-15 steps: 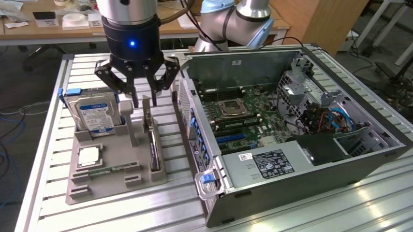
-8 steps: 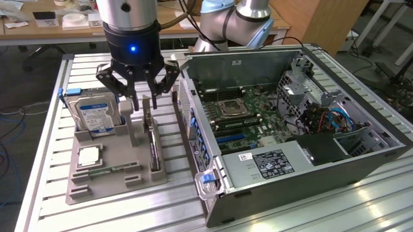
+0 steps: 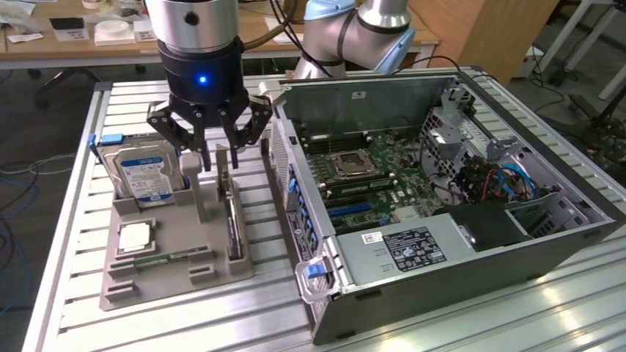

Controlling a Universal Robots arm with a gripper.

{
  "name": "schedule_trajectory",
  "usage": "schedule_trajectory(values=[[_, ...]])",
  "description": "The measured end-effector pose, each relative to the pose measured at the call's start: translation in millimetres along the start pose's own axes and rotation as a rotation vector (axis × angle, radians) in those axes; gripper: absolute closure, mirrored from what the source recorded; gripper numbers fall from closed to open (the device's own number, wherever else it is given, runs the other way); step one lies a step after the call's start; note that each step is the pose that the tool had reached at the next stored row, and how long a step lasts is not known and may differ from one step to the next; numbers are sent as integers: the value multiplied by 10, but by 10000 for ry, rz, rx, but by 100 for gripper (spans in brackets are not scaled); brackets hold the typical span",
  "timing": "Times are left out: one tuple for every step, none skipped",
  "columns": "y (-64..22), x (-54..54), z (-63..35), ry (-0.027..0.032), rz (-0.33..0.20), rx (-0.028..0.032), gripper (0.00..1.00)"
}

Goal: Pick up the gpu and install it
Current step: 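Pick up the gpu and move the gpu toward the slot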

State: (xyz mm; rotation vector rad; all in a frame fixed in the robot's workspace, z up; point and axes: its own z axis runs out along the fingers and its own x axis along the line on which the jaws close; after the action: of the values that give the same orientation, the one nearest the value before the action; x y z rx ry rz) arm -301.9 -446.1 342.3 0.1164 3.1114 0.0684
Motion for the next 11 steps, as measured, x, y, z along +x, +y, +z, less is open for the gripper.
schedule_trajectory(values=[[0,0,0,0,0,1,58],[0,0,1,-1,0,-1,58],[0,0,1,-1,-1,-1,58],[0,0,1,-1,0,-1,58],[0,0,1,-1,0,-1,58],[0,0,2,-1,0,-1,58],[0,0,6,-3,0,-3,58],[0,0,11,-4,0,-4,58],[-1,0,15,-2,0,-2,58],[-1,0,21,-1,0,-1,58],[-1,0,26,-2,0,-2,58]])
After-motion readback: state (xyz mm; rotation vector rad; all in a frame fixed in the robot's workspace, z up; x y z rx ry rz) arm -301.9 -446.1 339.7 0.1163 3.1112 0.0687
